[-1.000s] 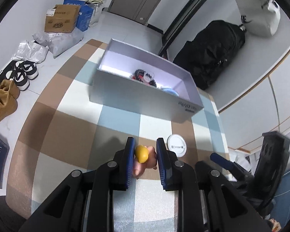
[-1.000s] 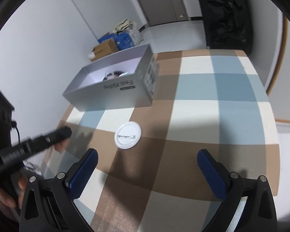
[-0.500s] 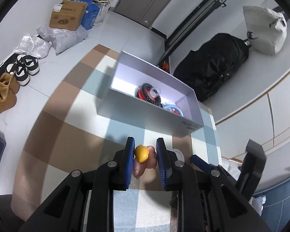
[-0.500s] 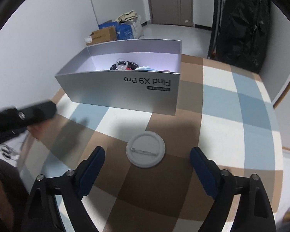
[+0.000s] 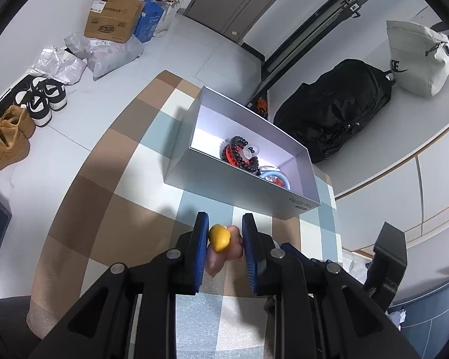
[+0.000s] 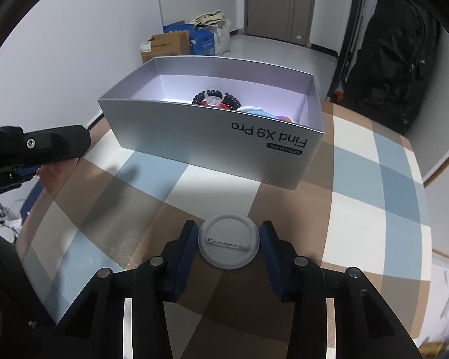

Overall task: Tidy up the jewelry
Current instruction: 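Grasp the round white badge with the right gripper while the left holds the doll, then carry the doll and white badge into the box and open both grippers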

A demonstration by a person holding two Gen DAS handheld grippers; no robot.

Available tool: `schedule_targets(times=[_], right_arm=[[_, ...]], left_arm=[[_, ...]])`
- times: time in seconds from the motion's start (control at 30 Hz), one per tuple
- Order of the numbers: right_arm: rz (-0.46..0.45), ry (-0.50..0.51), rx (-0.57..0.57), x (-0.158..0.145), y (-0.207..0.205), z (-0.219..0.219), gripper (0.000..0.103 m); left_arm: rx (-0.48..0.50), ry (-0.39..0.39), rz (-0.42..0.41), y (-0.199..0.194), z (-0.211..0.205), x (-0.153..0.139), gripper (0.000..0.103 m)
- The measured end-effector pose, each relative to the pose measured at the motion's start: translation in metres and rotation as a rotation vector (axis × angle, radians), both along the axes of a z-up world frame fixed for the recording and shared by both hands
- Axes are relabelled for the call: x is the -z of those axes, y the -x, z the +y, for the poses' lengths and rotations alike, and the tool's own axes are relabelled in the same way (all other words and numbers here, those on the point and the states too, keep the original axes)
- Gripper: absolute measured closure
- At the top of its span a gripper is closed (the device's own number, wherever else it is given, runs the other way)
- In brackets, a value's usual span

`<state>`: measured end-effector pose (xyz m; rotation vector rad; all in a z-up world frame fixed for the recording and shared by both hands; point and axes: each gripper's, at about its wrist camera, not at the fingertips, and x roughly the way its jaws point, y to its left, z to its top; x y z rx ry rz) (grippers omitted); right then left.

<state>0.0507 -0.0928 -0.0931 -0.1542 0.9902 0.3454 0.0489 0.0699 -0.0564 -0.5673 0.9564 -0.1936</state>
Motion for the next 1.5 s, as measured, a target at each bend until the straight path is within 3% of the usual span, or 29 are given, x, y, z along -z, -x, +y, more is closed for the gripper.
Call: schedule_targets(times=[0.27,0.67,1.13,1.5], right_arm=[[-0.005,-0.041,-0.006,-0.009,0.007,-0.011,0.061],[-0.07,-0.102,-0.08,-0.04,0.012,-0.013,0.061],[-0.117,-0.239,-0.11,-0.074,-0.006,-0.024,0.061],[-0.148,-0.347,-0.092,-0.099,-0.044,-0.04,0.061]], left_arm=[[0.005,-0.062,-0.048,0.001,-0.004,-0.01,0.085],[0.017,-0.244,-0.127,0.0,-0.018,-0.024,0.085],[0.036,-0.275,-0.201,-0.009,-0.03,-0.047,0.085],[0.077,-0.27,-0.176,-0.044,-0.045,-0.057,0.085]])
